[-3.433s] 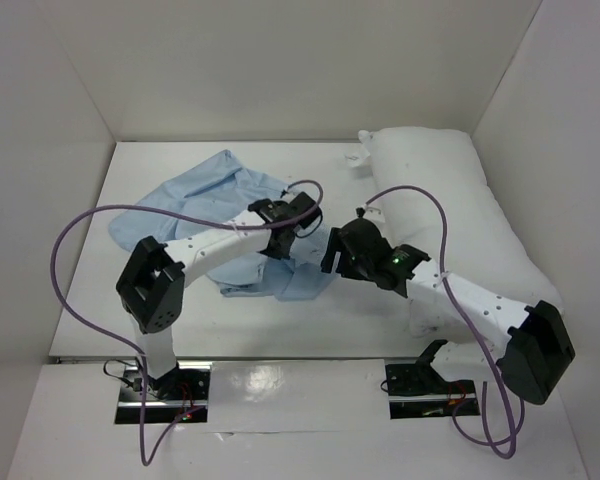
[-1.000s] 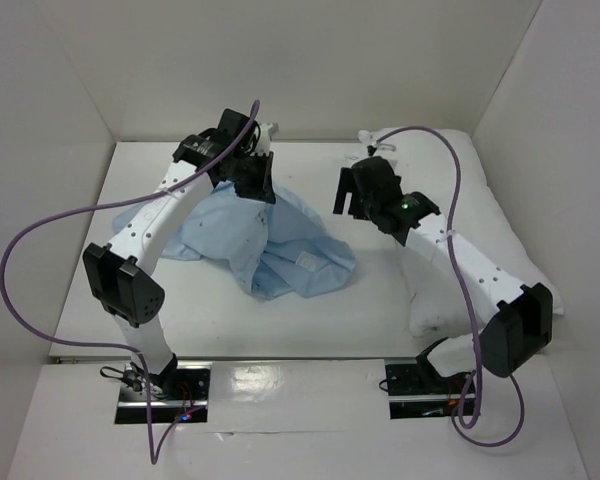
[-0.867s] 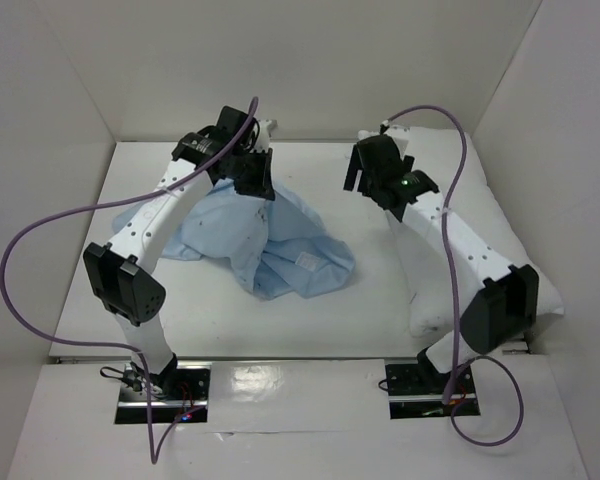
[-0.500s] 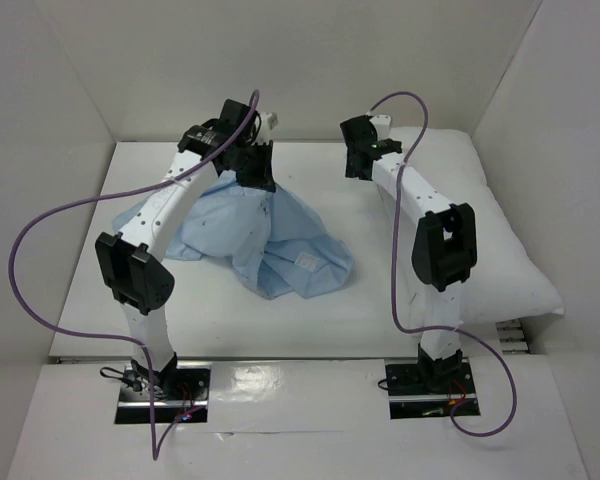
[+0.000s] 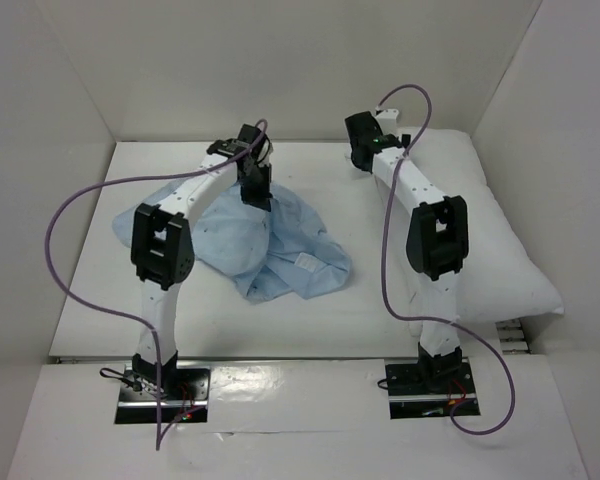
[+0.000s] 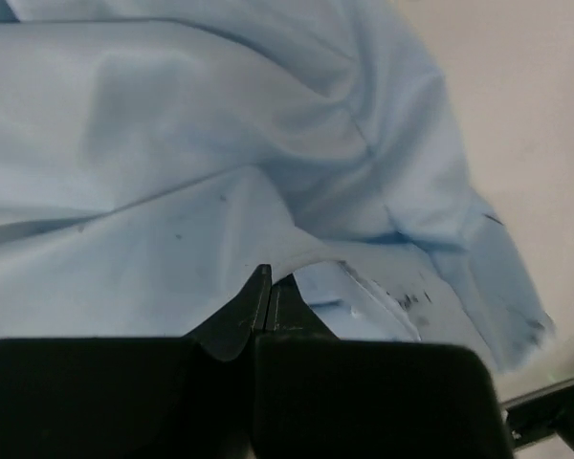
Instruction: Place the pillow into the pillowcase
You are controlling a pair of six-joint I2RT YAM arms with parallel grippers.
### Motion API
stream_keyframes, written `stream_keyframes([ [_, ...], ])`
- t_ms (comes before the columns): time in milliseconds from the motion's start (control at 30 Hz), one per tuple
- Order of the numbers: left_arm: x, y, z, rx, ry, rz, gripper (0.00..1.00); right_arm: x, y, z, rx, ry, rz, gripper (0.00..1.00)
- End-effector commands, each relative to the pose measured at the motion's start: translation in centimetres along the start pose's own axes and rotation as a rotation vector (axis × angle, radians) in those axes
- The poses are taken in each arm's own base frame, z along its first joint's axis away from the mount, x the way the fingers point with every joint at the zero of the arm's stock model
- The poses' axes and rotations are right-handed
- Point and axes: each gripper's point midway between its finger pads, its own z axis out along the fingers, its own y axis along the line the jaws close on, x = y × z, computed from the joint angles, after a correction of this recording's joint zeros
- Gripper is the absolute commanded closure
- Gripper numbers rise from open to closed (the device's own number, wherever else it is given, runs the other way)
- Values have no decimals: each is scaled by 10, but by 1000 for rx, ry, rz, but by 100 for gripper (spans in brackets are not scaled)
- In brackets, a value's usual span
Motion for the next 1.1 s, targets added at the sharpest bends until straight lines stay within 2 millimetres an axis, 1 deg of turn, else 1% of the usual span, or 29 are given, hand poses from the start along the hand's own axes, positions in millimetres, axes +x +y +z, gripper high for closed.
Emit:
stream_keyframes([
  [0, 6, 16, 41, -67, 45, -80, 100, 21, -12, 29, 79, 64, -37, 23],
  [33, 4, 21, 46, -74, 49, -98, 100, 27, -9, 34, 58, 86, -38, 30],
  [67, 5, 30, 56, -97, 62, -108, 100, 40, 2, 37, 2, 117, -58, 39],
  [100, 3, 34, 63, -89, 61, -135, 100, 34, 5, 31, -39, 104, -29, 58],
  [167, -4, 41, 70, -66, 71, -194, 100, 34, 16, 21, -145, 104, -4, 81],
  [200, -4, 59, 82, -73, 94, -247, 100, 32, 20, 8, -229, 96, 27, 100],
  [233, -6, 68, 85, -81, 95, -262, 100, 31, 22, 1, -273, 91, 41, 100],
  [267, -10, 83, 85, -93, 94, -291, 100, 43, 25, -4, -319, 112, 37, 100],
  [300, -11, 98, 92, -135, 89, -304, 100, 33, 24, -21, -359, 87, 52, 100],
  [367, -13, 117, 91, -170, 87, -331, 100, 35, 30, -40, -415, 79, 46, 100],
  [400, -17, 135, 88, -190, 74, -361, 100, 40, 32, -58, -464, 80, 36, 100],
  [467, -22, 156, 84, -225, 56, -399, 100, 41, 33, -77, -518, 54, 29, 100],
  [500, -26, 164, 78, -237, 40, -412, 100, 61, 34, -85, -551, 80, 5, 100],
  [533, -29, 184, 73, -258, 27, -445, 100, 53, 32, -109, -603, 40, 18, 100],
  [567, -30, 194, 70, -272, 20, -460, 100, 53, 33, -120, -634, 25, 36, 100],
  [600, -34, 201, 64, -275, 5, -473, 100, 57, 31, -128, -656, 22, 45, 100],
  [633, -40, 214, 58, -280, -12, -484, 100, 67, 24, -140, -678, 29, 51, 100],
  [667, -41, 213, 55, -254, -4, -474, 100, 72, 25, -148, -698, 42, 73, 100],
  [700, -47, 211, 52, -240, -18, -462, 100, 74, 23, -152, -717, 43, 91, 100],
  [733, -46, 207, 42, -241, -14, -463, 100, 87, 24, -167, -758, 54, 84, 100],
  [800, -54, 197, 27, -199, -38, -430, 100, 97, 26, -181, -799, 67, 94, 100],
  [833, -56, 181, 12, -177, -57, -394, 100, 107, 29, -186, -818, 84, 85, 100],
  [867, -52, 176, 5, -164, -52, -395, 100, 111, 32, -200, -846, 84, 60, 100],
  [900, -51, 164, -2, -145, -57, -365, 100, 117, 33, -203, -841, 92, 40, 100],
  [933, -56, 145, -24, -116, -96, -335, 100, 121, 33, -212, -841, 108, 21, 96],
  [967, -56, 137, -33, -108, -111, -323, 100, 119, 32, -217, -839, 105, 12, 54],
  [1000, -52, 127, -39, -90, -110, -309, 100, 107, 32, -223, -833, 80, 32, 32],
  [1033, -61, 118, -60, -62, -163, -285, 100, 102, 33, -231, -837, 70, 39, 18],
  [1067, -60, 111, -66, -55, -170, -273, 100, 93, 32, -233, -837, 52, 53, 5],
])
